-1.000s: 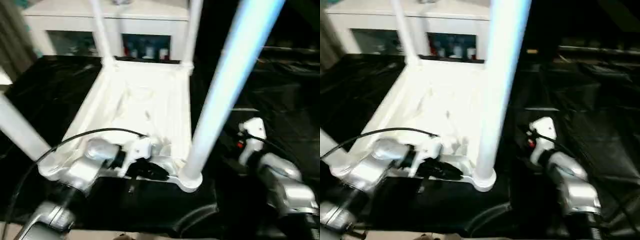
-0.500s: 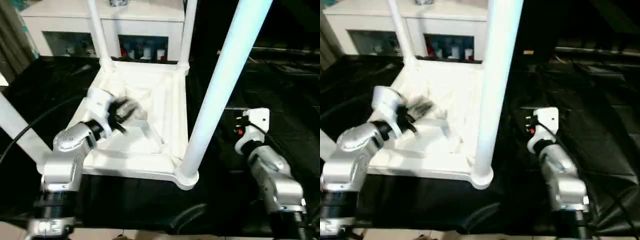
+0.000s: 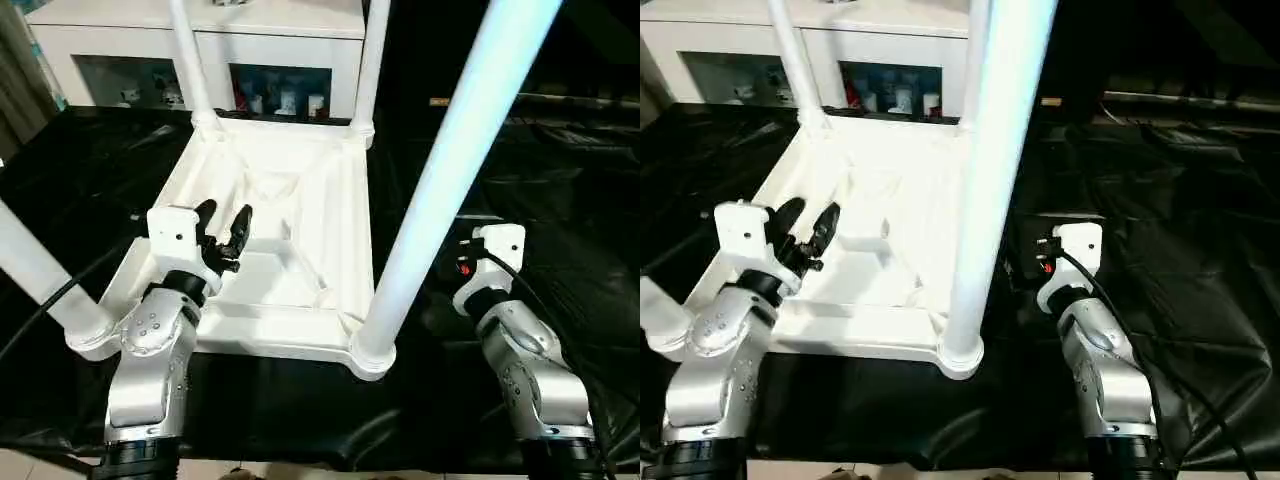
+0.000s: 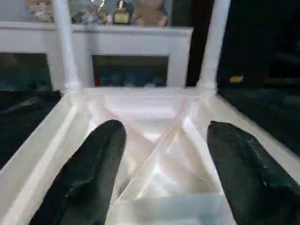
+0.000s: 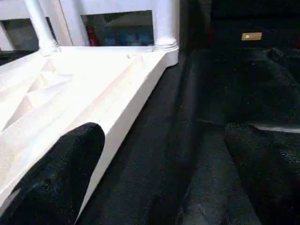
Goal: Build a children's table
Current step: Rotate leg to tighten
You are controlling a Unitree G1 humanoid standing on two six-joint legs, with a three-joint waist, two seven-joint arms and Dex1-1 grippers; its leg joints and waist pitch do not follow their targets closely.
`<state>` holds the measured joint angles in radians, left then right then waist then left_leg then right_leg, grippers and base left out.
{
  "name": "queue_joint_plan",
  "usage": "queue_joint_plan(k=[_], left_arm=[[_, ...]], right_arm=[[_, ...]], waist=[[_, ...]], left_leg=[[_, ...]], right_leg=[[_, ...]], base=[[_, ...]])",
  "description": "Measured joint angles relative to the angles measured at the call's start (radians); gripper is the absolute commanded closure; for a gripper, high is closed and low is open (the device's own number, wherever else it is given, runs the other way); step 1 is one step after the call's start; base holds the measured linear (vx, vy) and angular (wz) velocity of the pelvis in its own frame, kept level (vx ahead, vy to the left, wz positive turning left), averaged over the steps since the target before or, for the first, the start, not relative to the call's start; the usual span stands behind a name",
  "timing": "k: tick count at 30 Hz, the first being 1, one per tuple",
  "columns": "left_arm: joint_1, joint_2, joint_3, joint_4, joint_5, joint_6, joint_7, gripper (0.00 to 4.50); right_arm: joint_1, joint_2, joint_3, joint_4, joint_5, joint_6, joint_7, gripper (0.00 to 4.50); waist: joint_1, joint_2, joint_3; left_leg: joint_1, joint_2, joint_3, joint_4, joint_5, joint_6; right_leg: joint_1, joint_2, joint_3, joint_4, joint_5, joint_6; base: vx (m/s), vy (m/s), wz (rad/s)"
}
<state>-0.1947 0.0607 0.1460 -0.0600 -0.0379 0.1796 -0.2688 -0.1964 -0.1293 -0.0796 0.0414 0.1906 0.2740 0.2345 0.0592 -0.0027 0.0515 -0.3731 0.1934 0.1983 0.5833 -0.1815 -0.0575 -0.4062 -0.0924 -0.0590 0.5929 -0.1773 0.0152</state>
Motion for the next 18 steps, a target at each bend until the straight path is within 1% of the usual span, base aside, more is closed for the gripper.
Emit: queue_joint_plan(k=[3,7,15,16,17,18], left_arm=[[0.0,0.012,-0.017,0.021,0.022,0.016,0.015,0.82],[0.0,0.023,-0.044,0.042,0.034,0.011,0.016,0.82],[0.002,0.031,-0.06,0.042,0.035,0.01,0.017,0.82],[0.004,0.034,-0.064,0.042,0.035,0.011,0.017,0.82],[0.006,0.035,-0.065,0.04,0.035,0.011,0.017,0.82],[0.008,0.036,-0.066,0.037,0.035,0.011,0.017,0.82]], right_arm=[[0.0,-0.003,0.001,0.0,-0.01,0.012,-0.012,0.0],[0.0,-0.003,0.006,0.0,-0.014,0.026,-0.015,0.0],[0.0,-0.004,0.01,0.0,-0.015,0.031,-0.022,0.0],[0.0,-0.004,0.01,0.0,-0.017,0.032,-0.022,0.0],[-0.001,-0.004,0.01,0.0,-0.018,0.032,-0.022,0.0],[-0.003,-0.005,0.01,0.0,-0.02,0.033,-0.022,0.0]], waist=[[0.0,0.0,0.0],[-0.001,0.001,0.0],[-0.001,0.001,0.0],[-0.001,0.001,0.0],[-0.001,0.001,-0.001],[-0.001,0.001,-0.003]], left_leg=[[0.0,0.0,0.0,0.001,0.0,0.0],[0.0,0.0,0.0,0.001,0.0,0.0],[0.0,0.0,0.0,0.002,0.0,0.0],[-0.002,0.0,-0.001,0.003,0.0,0.001],[-0.007,0.0,-0.001,0.006,0.002,0.004],[-0.015,0.0,-0.002,0.011,0.005,0.009]], right_leg=[[0.0,0.0,0.0,0.0,0.0,0.0],[0.0,0.0,0.0,0.001,0.002,-0.002],[0.0,0.0,0.0,0.001,0.003,-0.004],[-0.001,0.0,0.0,0.002,0.004,-0.005],[-0.004,0.001,0.0,0.003,0.005,-0.005],[-0.012,0.001,0.0,0.005,0.008,-0.006]], base=[[0.0,0.0,0.0],[0.0,0.0,0.0],[0.0,0.0,0.0],[0.0,0.0,0.0],[0.0,0.0,0.0],[0.0,0.0,0.0]])
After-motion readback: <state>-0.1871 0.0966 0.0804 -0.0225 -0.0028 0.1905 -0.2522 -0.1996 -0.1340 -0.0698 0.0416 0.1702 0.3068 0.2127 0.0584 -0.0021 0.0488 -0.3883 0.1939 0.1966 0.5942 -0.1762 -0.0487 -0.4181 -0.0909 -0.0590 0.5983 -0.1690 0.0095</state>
